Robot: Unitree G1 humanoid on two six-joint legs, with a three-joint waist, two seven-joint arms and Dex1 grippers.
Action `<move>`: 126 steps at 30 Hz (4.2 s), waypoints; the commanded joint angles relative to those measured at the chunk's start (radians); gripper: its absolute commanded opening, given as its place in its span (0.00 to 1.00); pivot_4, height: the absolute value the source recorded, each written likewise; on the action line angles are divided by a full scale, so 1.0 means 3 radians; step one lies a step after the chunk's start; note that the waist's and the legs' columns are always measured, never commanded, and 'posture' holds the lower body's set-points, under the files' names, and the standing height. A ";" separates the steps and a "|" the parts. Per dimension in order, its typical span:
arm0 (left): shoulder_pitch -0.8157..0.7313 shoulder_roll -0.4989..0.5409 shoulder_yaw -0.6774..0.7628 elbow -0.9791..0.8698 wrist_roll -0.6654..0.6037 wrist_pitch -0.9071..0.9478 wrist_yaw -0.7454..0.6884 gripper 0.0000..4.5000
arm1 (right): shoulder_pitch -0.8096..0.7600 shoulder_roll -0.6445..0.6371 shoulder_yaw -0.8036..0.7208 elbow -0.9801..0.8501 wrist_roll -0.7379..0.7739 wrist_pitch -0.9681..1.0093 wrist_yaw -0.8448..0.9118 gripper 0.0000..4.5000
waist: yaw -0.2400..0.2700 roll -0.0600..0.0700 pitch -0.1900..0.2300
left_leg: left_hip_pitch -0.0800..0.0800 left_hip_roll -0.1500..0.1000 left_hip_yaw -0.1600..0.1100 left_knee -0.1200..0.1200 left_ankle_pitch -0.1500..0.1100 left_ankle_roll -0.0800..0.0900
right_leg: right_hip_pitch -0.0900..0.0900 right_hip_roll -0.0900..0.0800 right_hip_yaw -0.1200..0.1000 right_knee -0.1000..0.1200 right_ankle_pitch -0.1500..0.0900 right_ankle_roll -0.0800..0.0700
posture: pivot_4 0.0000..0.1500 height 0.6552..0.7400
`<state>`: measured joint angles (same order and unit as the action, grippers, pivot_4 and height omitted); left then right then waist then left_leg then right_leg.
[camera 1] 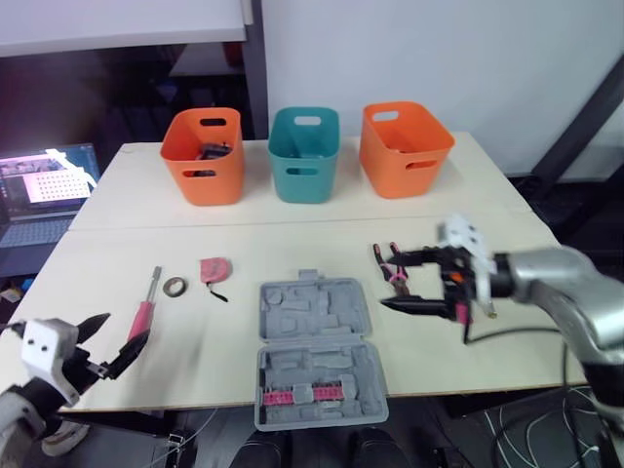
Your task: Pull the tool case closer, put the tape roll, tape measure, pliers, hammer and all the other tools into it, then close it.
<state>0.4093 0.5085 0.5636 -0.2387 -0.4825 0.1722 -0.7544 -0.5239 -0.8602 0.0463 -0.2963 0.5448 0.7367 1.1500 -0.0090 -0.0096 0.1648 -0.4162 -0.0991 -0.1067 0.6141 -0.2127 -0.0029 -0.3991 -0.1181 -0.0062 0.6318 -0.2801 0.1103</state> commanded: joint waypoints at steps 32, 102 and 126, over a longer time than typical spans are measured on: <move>-0.2197 -0.0321 -0.1102 0.1090 0.0840 0.1053 0.1654 0.62 | -0.0677 -0.0121 0.0260 -0.0275 -0.0077 0.0462 -0.0198 1.00 | 0.0074 -0.0011 0.0000 | -0.0032 -0.0004 -0.0003 0.0027 0.0003 0.0005 | -0.0022 0.0014 -0.0003 0.0010 0.0036 0.0034 | 1.00 0.92; -0.3396 0.0765 -0.2456 0.0678 0.0649 0.1516 -0.0767 0.01 | -0.0175 -0.0285 -0.0082 -0.0542 -0.0013 0.0624 -0.0604 1.00 | 0.0069 -0.0011 0.0000 | -0.0036 -0.0004 -0.0005 0.0042 0.0004 0.0005 | -0.0022 0.0013 -0.0003 0.0021 0.0038 0.0032 | 1.00 0.92; -0.4015 0.0173 -0.3082 0.2409 0.1489 -0.0068 -0.1715 0.70 | 0.0140 -0.0224 -0.0536 -0.1185 0.0704 0.1129 -0.1247 1.00 | 0.0065 -0.0014 0.0002 | -0.0039 -0.0004 -0.0004 0.0051 0.0001 0.0012 | -0.0021 0.0012 -0.0004 0.0024 0.0038 0.0033 | 1.00 0.92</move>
<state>-0.7910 0.5568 -0.3743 0.5061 -0.0460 0.1664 -1.2652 -0.4768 -0.9220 -0.0869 -0.6284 0.7427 1.0815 0.7832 0.0106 -0.0139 0.1655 -0.4280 -0.1002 -0.1079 0.6293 -0.2124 0.0008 -0.4053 -0.1144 -0.0073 0.6390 -0.2687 0.1201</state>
